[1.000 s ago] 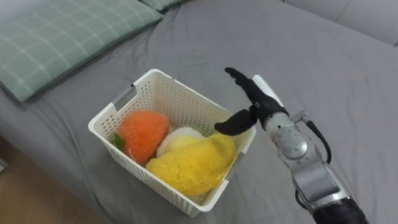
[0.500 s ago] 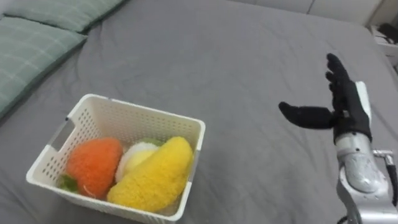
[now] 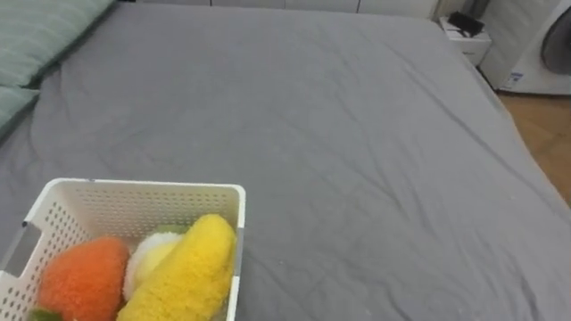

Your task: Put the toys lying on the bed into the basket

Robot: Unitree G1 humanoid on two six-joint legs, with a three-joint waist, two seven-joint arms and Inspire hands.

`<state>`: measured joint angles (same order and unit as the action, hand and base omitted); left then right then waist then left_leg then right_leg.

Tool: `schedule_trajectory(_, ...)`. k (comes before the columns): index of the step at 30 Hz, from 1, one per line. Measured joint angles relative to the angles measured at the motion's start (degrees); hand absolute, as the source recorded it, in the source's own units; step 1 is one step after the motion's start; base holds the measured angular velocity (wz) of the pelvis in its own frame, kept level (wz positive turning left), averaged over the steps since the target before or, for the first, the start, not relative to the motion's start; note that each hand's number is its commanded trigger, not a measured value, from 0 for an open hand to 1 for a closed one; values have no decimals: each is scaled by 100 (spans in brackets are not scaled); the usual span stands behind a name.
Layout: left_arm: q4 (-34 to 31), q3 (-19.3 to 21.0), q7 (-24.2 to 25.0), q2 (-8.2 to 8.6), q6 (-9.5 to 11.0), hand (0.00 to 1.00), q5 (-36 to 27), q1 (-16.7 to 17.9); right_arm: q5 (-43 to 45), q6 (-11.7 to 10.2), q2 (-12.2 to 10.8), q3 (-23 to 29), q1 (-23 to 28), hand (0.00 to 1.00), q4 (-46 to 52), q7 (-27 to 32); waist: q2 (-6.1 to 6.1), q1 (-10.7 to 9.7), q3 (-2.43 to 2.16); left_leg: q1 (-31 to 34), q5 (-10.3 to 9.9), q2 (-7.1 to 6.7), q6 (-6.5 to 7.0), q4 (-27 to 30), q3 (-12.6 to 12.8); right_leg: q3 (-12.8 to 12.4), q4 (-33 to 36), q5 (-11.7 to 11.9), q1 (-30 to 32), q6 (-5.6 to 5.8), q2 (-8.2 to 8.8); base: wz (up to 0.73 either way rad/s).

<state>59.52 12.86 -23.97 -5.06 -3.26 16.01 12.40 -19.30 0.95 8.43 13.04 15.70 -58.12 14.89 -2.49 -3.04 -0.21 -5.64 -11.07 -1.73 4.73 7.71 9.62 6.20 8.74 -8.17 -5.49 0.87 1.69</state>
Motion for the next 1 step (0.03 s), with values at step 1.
schedule_trajectory(1,37,2,15,0,-2,0,12,54,13,12,-18,-34,6,0,-310,-136,1,0,0,4,-13,-1,-3,5,0,-11,1,-1,7,-1,-4,-9)
